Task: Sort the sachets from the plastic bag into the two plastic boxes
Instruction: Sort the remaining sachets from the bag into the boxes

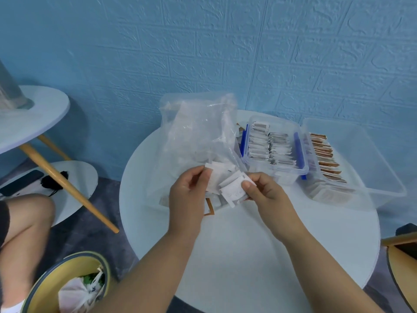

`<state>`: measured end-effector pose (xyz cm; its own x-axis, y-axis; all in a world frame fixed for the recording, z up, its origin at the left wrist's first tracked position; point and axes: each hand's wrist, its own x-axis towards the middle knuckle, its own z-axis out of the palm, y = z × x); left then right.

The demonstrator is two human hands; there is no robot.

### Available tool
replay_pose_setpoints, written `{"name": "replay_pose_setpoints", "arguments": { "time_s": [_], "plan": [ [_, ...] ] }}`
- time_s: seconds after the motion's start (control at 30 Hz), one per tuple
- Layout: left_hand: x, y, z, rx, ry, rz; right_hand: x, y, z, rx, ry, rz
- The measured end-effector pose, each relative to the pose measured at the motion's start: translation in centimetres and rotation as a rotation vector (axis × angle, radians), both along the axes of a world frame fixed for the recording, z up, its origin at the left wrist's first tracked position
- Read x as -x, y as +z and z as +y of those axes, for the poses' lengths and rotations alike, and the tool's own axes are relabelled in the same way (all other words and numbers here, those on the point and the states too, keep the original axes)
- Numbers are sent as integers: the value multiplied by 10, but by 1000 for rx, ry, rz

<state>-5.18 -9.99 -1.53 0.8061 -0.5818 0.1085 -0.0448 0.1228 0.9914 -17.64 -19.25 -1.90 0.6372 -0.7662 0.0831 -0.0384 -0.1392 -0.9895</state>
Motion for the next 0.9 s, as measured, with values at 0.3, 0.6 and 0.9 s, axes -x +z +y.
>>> {"name": "replay_pose_setpoints", "arguments": {
  "time_s": [0.3,0.6,0.9],
  "plan": [
    [50,-30,-13,-56,-331,-17,28,-16,10,61,-247,-42],
    [58,-45,-14,-276,-350,-421,55,-31,6,490,-203,176],
    [60,-43,-10,-311,-372,-624,56,-44,7,528,36,257]
  ]
}}
